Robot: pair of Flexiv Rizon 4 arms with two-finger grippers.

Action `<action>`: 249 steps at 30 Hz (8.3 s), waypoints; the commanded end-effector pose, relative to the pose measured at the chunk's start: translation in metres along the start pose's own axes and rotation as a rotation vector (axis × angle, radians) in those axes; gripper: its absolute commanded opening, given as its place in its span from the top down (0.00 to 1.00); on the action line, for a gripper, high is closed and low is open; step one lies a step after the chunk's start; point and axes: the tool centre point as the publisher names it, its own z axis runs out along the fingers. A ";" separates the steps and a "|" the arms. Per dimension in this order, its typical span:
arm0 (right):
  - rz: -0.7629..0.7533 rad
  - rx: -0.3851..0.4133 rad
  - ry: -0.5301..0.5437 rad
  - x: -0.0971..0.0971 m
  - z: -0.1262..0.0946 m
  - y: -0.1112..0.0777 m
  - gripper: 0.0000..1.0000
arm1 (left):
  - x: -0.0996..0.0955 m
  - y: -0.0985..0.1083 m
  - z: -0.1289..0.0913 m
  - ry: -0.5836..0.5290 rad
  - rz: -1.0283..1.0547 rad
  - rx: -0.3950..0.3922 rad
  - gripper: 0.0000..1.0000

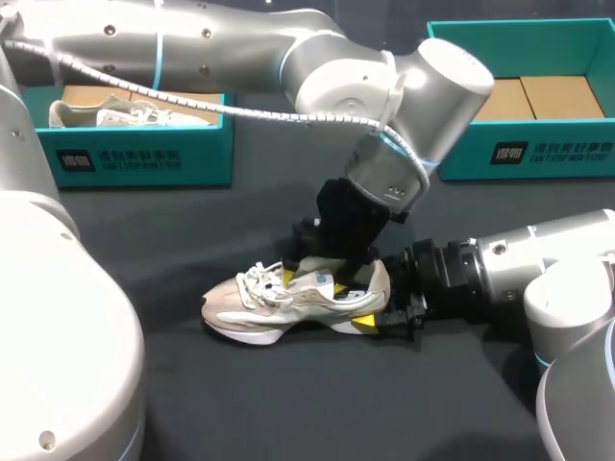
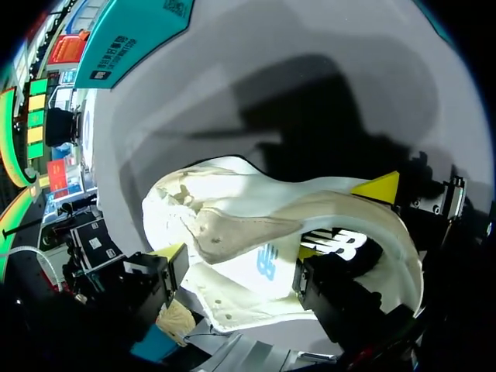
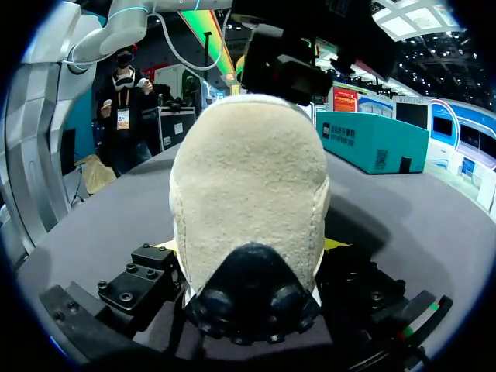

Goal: Take the shoe out of the shoebox, open the shoe tongue, remove and reinsert the insole, then place the shoe into the shoebox

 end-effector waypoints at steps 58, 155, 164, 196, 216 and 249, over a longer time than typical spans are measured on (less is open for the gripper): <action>0.001 0.005 0.001 0.000 0.002 -0.002 1.00 | -0.098 0.008 -0.008 0.479 -0.050 0.010 1.00; 0.001 0.005 0.001 0.000 0.002 -0.002 1.00 | -0.150 0.006 -0.081 0.577 0.451 0.395 0.42; 0.001 0.005 0.001 0.000 0.002 -0.002 1.00 | -0.135 0.016 -0.117 0.557 0.912 0.438 0.38; 0.001 0.005 0.001 0.000 0.002 -0.002 1.00 | -0.074 0.024 -0.142 0.288 1.681 0.491 1.00; 0.001 0.005 0.001 0.000 0.002 -0.002 1.00 | -0.026 0.039 -0.084 0.261 1.669 0.532 1.00; 0.001 0.005 0.001 0.000 0.002 -0.002 1.00 | 0.015 0.017 -0.045 0.300 1.663 0.639 1.00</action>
